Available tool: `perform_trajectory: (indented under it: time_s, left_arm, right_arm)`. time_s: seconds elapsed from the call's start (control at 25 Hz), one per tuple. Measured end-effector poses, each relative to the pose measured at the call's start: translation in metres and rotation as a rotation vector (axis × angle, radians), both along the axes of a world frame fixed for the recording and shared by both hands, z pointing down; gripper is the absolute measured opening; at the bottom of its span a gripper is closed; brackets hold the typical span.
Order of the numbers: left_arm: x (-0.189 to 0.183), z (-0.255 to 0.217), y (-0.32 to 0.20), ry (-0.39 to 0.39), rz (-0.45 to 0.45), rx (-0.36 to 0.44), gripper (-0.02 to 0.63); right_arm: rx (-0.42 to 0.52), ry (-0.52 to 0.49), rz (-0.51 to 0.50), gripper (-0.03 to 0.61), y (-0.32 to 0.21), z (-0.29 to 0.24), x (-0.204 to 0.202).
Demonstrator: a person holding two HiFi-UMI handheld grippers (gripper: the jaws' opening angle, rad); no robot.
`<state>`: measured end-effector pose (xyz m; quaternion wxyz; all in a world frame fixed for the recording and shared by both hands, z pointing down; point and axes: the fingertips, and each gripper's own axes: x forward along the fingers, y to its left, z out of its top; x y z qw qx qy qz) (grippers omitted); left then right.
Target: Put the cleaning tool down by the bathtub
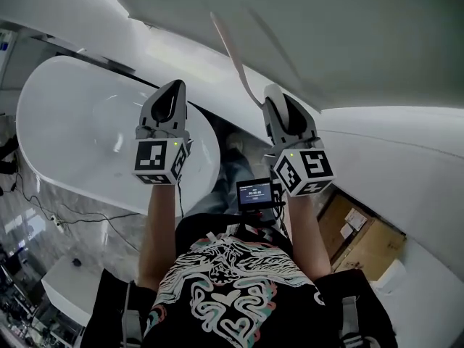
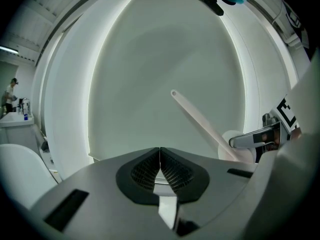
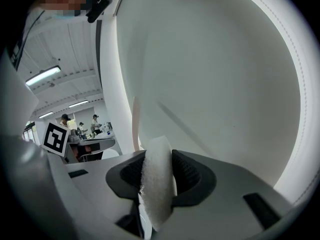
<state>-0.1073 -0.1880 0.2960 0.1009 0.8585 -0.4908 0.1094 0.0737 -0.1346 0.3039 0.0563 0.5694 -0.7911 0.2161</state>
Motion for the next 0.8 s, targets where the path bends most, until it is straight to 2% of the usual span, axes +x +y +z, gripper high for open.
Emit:
perform_trajectory:
  time_s: [0.48,0.8]
  left_arm:
    - [-0.007,0.068,-0.01,-0.019,0.005,-0.074,0.017]
    - [-0.009,0.127,-0.02,-0.025,0.01,-0.119,0.017]
  right_arm:
    - [-0.058,0.078,-0.037,0.146,-0.012,0.062,-0.011]
    - [-0.12,0.103,-0.052,0.146,-0.022,0.124,-0.012]
